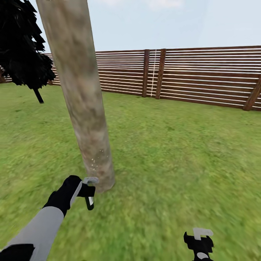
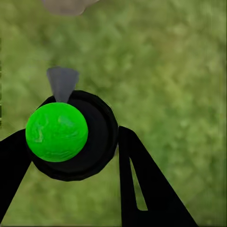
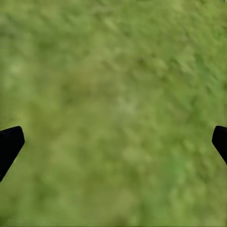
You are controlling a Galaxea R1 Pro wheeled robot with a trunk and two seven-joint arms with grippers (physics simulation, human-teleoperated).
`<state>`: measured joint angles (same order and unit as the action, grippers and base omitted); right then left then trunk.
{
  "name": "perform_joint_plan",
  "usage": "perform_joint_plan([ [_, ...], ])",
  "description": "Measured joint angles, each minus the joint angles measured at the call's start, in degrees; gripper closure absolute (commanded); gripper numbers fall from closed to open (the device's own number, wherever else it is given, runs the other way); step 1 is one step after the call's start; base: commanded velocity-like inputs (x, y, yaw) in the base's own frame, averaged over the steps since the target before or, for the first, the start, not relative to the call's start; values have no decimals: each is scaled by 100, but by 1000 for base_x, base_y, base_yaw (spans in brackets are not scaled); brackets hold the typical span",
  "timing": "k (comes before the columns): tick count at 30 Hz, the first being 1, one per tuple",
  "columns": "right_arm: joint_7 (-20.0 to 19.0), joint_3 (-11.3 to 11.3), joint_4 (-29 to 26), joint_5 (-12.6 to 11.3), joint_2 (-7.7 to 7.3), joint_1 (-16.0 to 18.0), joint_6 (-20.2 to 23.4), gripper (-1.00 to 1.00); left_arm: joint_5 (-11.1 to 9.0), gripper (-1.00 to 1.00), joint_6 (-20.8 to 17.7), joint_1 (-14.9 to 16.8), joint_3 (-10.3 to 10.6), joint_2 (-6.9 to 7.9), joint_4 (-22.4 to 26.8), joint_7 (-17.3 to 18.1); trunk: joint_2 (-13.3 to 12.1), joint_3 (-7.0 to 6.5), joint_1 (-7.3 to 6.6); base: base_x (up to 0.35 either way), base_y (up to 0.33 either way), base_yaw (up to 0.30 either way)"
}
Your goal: In the garden, pick up the pesticide atomizer on the floor and spray pesticide onto both trees until each tree trunk is fully covered.
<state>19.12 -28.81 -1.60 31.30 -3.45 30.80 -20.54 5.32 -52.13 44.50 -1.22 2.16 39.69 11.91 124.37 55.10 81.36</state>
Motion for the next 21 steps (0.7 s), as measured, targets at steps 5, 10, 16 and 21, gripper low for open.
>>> perform_joint_plan([
  [5, 0, 1, 0, 0, -5, 0, 0, -100, 66, 100, 14, 2, -54, 434, 64, 35, 0, 0, 0, 0, 0, 157],
  [10, -5, 1, 0, 0, -6, -9, 0, -100, -92, 100, -14, 101, -21, 411, 93, 53, 0, 0, 0, 0, 0, 8],
  [16, -8, 1, 0, 1, -9, -75, 0, -100, 53, 100, -20, 455, -59, 299, 89, -8, 0, 0, 0, 0, 0, 0],
  [21, -8, 1, 0, 1, -7, -79, 0, -100, -45, 100, -28, 426, -52, 845, 93, 52, 0, 0, 0, 22, -26, 0],
])
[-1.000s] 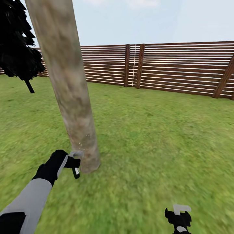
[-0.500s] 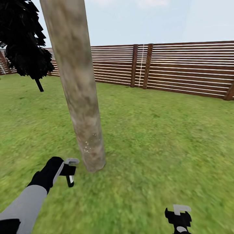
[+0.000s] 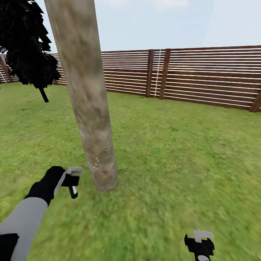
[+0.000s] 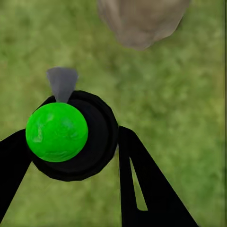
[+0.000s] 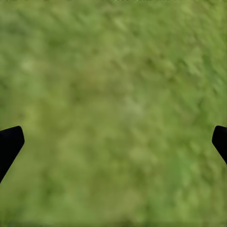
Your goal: In the garden, pick up the pesticide atomizer on the floor and spray pesticide onto both trees until each tree trunk is fully covered.
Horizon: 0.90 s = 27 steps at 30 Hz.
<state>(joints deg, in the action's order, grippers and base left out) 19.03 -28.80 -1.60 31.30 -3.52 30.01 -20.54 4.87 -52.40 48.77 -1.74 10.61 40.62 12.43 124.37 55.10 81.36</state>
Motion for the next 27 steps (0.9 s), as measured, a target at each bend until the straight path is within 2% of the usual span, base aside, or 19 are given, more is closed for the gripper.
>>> perform_joint_plan([
  [3, 2, 0, 0, 0, 1, 0, -1, -100, -7, 100, 20, -25, 18, -219, 0, -42, 0, 0, -2, 160, -192, 0],
  [6, 2, 2, 0, 1, 1, 0, -1, -100, 7, 100, 24, -30, 16, -270, 0, -46, 0, 0, -2, 209, -196, 0],
  [11, 0, 0, 0, 8, 1, 0, 0, -100, 14, 100, 31, -28, -28, -268, 2, -47, 0, 0, -2, 219, -46, 0],
  [20, 3, 7, 0, 9, 1, 0, -1, -100, 28, 100, 26, -37, 1, -266, 164, -56, 0, 0, 2, -233, -158, 0],
  [27, 3, 6, 0, 9, 8, 0, -1, -100, -2, 100, 26, -45, 7, -290, 114, -53, 0, 0, 0, -20, -269, 0],
])
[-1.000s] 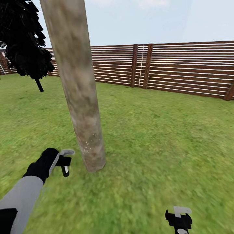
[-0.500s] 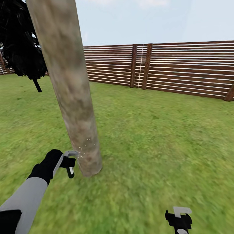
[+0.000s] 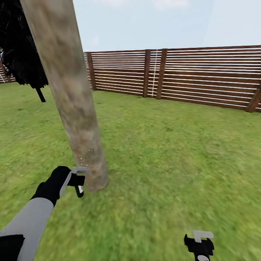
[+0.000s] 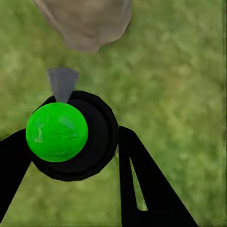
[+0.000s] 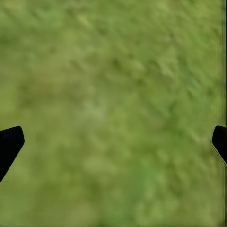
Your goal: In the garden, pick up the pesticide atomizer on the floor and spray pesticide onto both trees until each tree trunk is fully covered.
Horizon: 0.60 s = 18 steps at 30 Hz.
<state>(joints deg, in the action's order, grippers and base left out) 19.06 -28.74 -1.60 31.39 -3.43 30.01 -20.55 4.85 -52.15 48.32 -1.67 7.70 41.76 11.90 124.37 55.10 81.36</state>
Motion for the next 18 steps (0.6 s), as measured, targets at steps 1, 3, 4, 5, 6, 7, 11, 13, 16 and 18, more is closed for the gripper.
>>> perform_joint_plan([
  [1, 0, -1, 0, 0, 1, 0, 0, -100, -41, 100, -1, -1, 0, -92, -45, 5, 0, 0, 0, 46, -276, 0],
  [3, 0, 2, 0, 0, 1, 0, 0, -100, -18, 100, 3, -7, 0, -304, -88, 1, 0, 0, -1, 77, -276, 10],
  [4, 0, 2, 0, 0, 1, 0, 0, -100, -12, 100, 7, -10, -9, -433, -105, -3, 0, 0, -1, 108, -275, 102],
  [5, 0, 3, 0, 0, 2, 1, 0, -100, 59, 100, 14, -13, -18, -439, -108, -13, 0, 0, -1, 124, -272, 161],
  [6, 0, 2, 1, 0, 2, 1, 1, -100, 73, 100, 16, -25, -27, -425, -109, -13, 0, 0, -1, 148, -261, 218],
  [7, 0, 1, 1, 0, 5, 1, 1, -100, 98, 100, 25, -96, -47, -384, -109, -16, 0, 0, -1, 172, -246, 240],
  [11, -1, 0, 1, 0, 9, 1, 1, -100, 76, 100, 229, -455, -88, -140, -111, -13, 0, 0, -2, 230, -198, 234],
  [13, -1, -2, 0, 0, 2, 0, 0, -100, 48, 100, 271, -515, -70, -183, -113, -16, 0, 0, -3, 243, -181, 51],
  [16, -1, -4, 0, 6, -6, -8, 0, -100, 68, 100, 288, -536, -83, -327, -114, -21, 0, 0, -3, 245, -178, 8],
  [18, -1, -4, 0, 3, -13, -9, 0, -100, 112, 100, 293, -555, -104, -264, -114, -24, 0, 0, -3, 242, -174, 1],
])
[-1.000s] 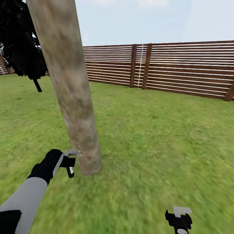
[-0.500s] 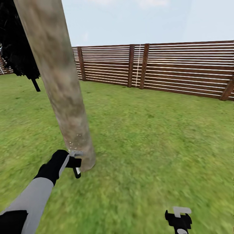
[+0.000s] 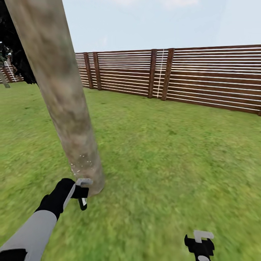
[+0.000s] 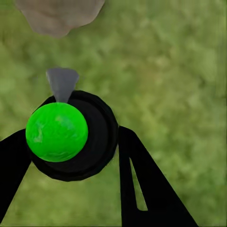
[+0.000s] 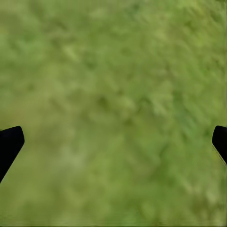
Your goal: In the garden, pick up the pesticide atomizer on the floor and spray pesticide onto both trees until each tree trunk is fully covered.
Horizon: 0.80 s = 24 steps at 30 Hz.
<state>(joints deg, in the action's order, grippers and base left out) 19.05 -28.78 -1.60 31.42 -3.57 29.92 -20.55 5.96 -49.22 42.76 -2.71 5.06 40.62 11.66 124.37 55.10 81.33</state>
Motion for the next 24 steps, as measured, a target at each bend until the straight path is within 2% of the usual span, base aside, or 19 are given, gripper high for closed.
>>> perform_joint_plan([
  [3, 0, -1, 0, -2, -2, 0, 0, -100, 27, 100, 10, -186, -41, 285, 10, -84, 0, 0, 2, 32, -166, 0],
  [5, 0, -1, 0, -2, -3, 0, 0, -100, -25, 100, 15, -216, -44, 321, 15, -300, 0, 0, 5, -207, -192, 0],
  [8, 0, -1, 0, -3, 8, 0, 0, -100, -107, 100, 125, -226, -44, 222, 22, -622, 0, 0, 5, -194, -206, 0],
  [13, 0, 6, 1, -3, 15, 1, 1, -100, -123, 100, 241, -228, -61, -26, 36, -693, 0, 0, 1, 66, -182, 183],
  [20, -2, 6, 1, -3, 17, 0, 1, -100, -86, 100, 284, -228, -49, -81, 4, -698, 0, 0, 3, 13, -12, 275],
  [24, 0, 4, 1, -3, 20, 1, 1, -100, -78, 100, 388, -236, -45, -200, 2, -706, 0, 0, 1, 162, -138, 232],
])
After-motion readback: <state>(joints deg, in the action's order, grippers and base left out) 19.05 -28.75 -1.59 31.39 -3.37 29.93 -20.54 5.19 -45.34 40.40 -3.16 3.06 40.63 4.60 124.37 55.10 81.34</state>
